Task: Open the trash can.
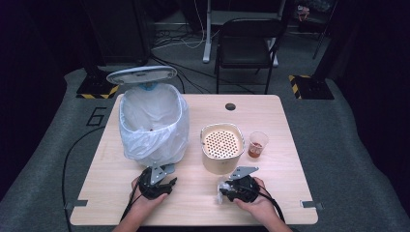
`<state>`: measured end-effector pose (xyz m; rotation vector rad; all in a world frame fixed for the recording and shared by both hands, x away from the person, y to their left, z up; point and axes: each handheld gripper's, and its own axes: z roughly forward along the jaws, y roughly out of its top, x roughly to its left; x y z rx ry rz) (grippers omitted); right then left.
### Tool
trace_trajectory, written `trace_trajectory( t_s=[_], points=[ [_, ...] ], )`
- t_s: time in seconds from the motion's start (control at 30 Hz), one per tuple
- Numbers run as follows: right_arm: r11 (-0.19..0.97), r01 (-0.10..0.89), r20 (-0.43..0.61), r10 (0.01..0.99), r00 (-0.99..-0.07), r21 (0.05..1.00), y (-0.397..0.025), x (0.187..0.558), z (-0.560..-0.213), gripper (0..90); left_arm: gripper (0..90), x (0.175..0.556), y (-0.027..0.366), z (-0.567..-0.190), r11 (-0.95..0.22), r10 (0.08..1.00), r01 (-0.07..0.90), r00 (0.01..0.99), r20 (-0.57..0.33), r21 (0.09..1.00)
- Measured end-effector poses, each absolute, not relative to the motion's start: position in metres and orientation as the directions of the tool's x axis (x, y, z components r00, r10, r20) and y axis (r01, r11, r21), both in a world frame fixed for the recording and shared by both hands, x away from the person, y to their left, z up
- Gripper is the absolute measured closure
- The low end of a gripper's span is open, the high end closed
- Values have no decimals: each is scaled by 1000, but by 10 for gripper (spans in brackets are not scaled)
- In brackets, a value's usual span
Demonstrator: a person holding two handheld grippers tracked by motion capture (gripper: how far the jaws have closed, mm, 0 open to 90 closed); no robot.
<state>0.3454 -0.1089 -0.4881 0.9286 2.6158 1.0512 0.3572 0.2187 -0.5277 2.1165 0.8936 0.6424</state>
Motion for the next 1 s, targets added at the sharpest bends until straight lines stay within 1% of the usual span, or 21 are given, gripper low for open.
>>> trace_trajectory(
  t_s=[0.03,0.07,0.1,0.23,0.27,0.37,0.4,0.9,1.0],
  points=[
    [557,479,67,602,-795,678,-109,345,-486,630,362,357,219,-528,-485,759,389,632,156,783],
    [556,478,68,601,-796,680,-109,344,-483,630,362,358,219,-527,-500,752,378,635,176,779],
    [553,482,83,594,-800,679,-109,343,-480,630,362,357,218,-528,-482,763,388,626,159,785],
    [543,472,87,588,-804,695,-111,342,-469,630,362,357,218,-528,-486,760,389,630,159,782],
    [521,470,103,585,-804,712,-112,342,-461,630,362,357,218,-528,-483,763,387,626,161,785],
    [501,475,126,581,-804,724,-114,342,-450,631,362,357,218,-528,-487,760,389,630,159,782],
    [510,460,110,574,-812,727,-114,342,-446,631,362,357,218,-528,-487,760,389,630,159,782],
    [514,381,57,537,-841,768,-114,339,-396,632,362,356,217,-528,-488,761,387,628,164,782],
    [514,358,41,529,-848,780,-112,345,-377,632,362,356,217,-528,-489,761,387,628,165,782]
  ],
)
